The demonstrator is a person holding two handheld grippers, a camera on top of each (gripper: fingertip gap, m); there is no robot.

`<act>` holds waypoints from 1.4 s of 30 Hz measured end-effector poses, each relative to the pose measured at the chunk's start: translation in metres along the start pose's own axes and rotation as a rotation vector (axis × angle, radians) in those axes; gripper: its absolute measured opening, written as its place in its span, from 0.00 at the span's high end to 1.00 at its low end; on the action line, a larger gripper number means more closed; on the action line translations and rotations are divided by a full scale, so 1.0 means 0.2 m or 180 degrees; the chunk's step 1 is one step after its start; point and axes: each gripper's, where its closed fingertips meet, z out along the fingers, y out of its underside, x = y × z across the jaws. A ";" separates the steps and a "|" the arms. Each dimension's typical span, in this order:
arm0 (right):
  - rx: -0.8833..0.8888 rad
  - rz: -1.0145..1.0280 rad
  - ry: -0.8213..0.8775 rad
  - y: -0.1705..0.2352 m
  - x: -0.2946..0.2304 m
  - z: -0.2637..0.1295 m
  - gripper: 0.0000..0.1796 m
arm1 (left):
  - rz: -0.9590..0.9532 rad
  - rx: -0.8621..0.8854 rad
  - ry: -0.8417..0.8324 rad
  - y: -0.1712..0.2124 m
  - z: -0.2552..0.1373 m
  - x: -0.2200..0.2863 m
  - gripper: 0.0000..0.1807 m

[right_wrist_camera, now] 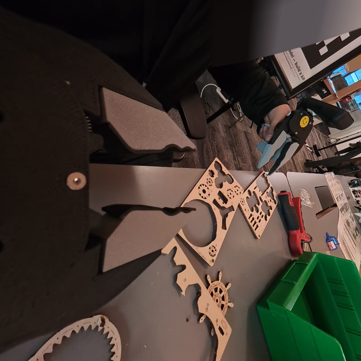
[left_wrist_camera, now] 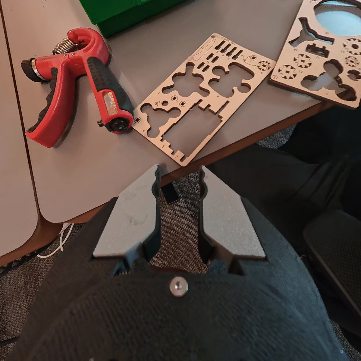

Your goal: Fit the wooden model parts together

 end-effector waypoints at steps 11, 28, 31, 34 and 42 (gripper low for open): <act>0.0002 0.0014 0.0002 0.00 0.00 0.00 0.71 | -0.0009 0.0003 -0.0002 0.00 0.00 0.00 0.81; -0.0021 0.0005 0.0011 0.02 0.01 0.00 0.71 | -0.0029 0.0006 0.0002 0.00 0.00 0.00 0.81; -0.0022 0.0008 0.0009 0.02 0.01 0.00 0.71 | -0.0027 0.0010 -0.0001 0.00 0.00 0.00 0.81; -0.0014 0.0009 0.0004 0.02 0.01 0.00 0.71 | -0.0030 0.0010 -0.0001 0.00 0.00 0.00 0.81; -0.0037 -0.0017 0.0014 0.02 0.01 0.01 0.71 | -0.0011 0.0109 0.0015 -0.04 -0.02 0.06 0.74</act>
